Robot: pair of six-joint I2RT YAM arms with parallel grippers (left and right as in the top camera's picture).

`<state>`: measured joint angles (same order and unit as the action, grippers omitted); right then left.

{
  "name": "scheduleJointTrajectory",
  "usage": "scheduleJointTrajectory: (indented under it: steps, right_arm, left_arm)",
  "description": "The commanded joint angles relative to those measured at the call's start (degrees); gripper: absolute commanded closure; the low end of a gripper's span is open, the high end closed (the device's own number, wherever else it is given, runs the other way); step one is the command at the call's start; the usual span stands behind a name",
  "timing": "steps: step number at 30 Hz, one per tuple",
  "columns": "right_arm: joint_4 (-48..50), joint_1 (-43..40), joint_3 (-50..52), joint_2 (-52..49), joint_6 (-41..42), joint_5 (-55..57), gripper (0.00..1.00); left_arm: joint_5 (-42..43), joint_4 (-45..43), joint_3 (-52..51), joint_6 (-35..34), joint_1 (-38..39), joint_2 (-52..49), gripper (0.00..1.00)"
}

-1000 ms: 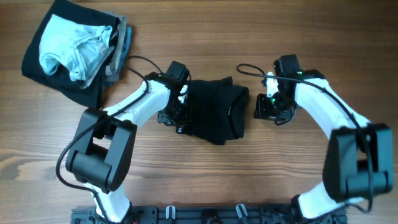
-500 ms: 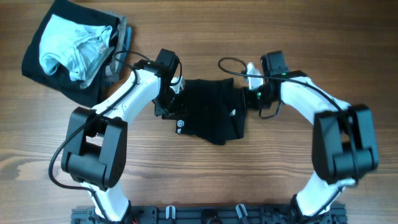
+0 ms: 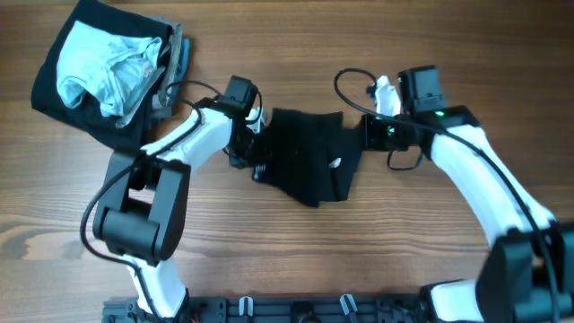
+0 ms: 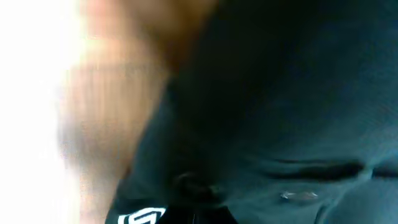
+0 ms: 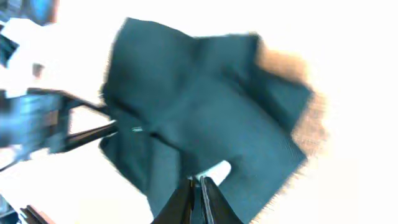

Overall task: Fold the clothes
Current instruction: 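Grasp the folded bundle's sides with both grippers and lift it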

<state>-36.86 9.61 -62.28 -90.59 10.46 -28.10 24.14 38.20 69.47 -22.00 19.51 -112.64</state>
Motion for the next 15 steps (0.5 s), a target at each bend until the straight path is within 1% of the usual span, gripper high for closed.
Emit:
scheduleJointTrajectory:
  steps: [1,2,4,6,7,8,9,10,11,13,14,15]
  right_arm:
    - [2.3,0.2,0.2,2.4,0.2,-2.9,0.91]
    - [3.5,0.8,0.2,1.8,0.6,-4.7,0.91]
    - [5.9,2.8,0.2,0.1,4.9,-5.0,0.91]
    - [8.2,5.1,0.2,-1.7,8.7,-4.7,0.90]
    - [9.5,6.4,0.2,-3.0,11.1,-4.3,0.90]
    - [10.1,7.6,0.2,-4.4,14.8,-2.5,0.89]
    - [9.9,9.0,0.2,-6.2,21.0,0.8,0.88]
    - [9.3,9.8,0.2,-8.5,26.0,3.5,0.87]
    - [9.0,9.9,0.2,-10.3,28.4,4.3,0.86]
    - [8.7,9.4,0.2,-14.4,30.8,3.8,0.86]
    - [8.5,8.9,0.2,-16.3,31.0,2.8,0.86]
    - [8.3,8.4,0.2,-17.8,31.4,1.9,0.86]
  left_arm:
    - [-2.3,-9.0,-0.2,-2.7,-2.3,-2.5,0.96]
    - [-2.3,-11.0,1.0,-2.7,-2.6,-2.5,0.96]
    - [-2.4,-13.4,4.5,-2.0,-3.2,-2.5,0.96]
    - [-2.4,-12.4,8.5,-0.7,-3.4,-2.5,0.96]
    - [-2.3,-9.8,11.9,-0.7,-3.4,-2.4,0.95]
    - [-2.3,-5.2,15.9,-0.7,-3.4,-2.4,0.87]
    - [-2.3,-0.1,19.4,-0.7,-3.4,-2.4,0.77]
    - [-2.3,8.3,23.6,-0.7,-3.4,-2.4,0.59]
    - [-2.3,13.8,25.7,-0.7,-3.4,-2.3,0.43]
    - [-2.3,21.7,26.5,-0.7,-3.3,-2.0,0.28]
    - [-2.3,25.0,26.1,-0.8,-3.3,-2.0,0.16]
    - [-2.0,26.4,25.5,-0.8,-3.3,-2.0,0.13]
